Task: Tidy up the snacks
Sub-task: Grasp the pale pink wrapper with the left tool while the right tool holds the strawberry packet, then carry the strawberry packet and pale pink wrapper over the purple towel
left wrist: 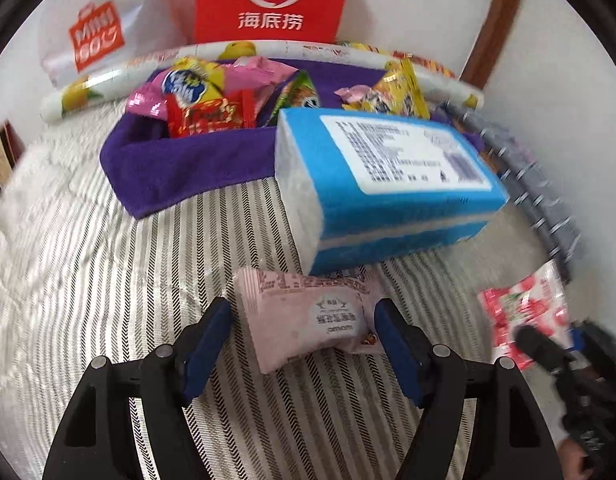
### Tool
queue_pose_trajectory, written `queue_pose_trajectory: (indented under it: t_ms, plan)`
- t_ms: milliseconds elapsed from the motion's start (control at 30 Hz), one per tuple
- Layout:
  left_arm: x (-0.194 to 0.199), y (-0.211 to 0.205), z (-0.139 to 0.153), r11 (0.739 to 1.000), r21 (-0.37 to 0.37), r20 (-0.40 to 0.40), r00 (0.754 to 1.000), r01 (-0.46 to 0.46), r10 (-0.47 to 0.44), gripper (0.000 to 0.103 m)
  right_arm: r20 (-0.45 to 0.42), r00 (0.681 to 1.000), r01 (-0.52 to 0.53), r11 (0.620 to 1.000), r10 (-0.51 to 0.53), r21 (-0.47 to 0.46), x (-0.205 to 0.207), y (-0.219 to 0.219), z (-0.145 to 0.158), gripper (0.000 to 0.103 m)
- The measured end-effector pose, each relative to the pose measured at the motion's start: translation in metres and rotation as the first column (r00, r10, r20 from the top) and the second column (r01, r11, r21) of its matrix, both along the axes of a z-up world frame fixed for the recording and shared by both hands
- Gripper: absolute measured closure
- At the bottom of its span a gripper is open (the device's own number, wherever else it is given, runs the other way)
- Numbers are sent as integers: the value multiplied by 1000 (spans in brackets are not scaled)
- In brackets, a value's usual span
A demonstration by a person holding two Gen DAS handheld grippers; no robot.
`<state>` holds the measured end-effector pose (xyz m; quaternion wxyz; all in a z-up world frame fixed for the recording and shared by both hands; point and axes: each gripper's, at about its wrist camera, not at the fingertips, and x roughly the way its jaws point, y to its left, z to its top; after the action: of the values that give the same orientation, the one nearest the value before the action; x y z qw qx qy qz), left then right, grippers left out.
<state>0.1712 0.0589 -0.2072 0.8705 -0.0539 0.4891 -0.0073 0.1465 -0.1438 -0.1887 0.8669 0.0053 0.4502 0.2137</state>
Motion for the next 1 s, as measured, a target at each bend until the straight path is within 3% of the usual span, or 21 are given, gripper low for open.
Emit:
queue_pose_trajectory:
  t_ms: [100,200,267,400,600,1000]
  plan:
    - [1,-14,-3,995,96,18,1000,4,-5,31,-10,1000,10,1000,-9,14,1,-5,-4,71]
    - [0,-16,-2,996,91,36,999,5,-8,43,-13,1000,16,1000,-16,8,1,-6,-7,71]
    - [-2,-16,0,996,89,45,999,6,-10,64,-12,1000,18,1000,-18,6,0,-9,-9,71]
    - [-2,-13,0,998,58,38,999,17,-19,72,-17,999,31,999,-30,18,-2,-15,-9,71]
    - [-12,-6,5,999,-31,28,1000,7,-6,73,-11,999,52,998,-52,24,-4,-23,-2,71]
    - [-37,-2,49,996,-85,79,997,19,-13,73,26,997,71,997,-72,12,-11,-21,33,71]
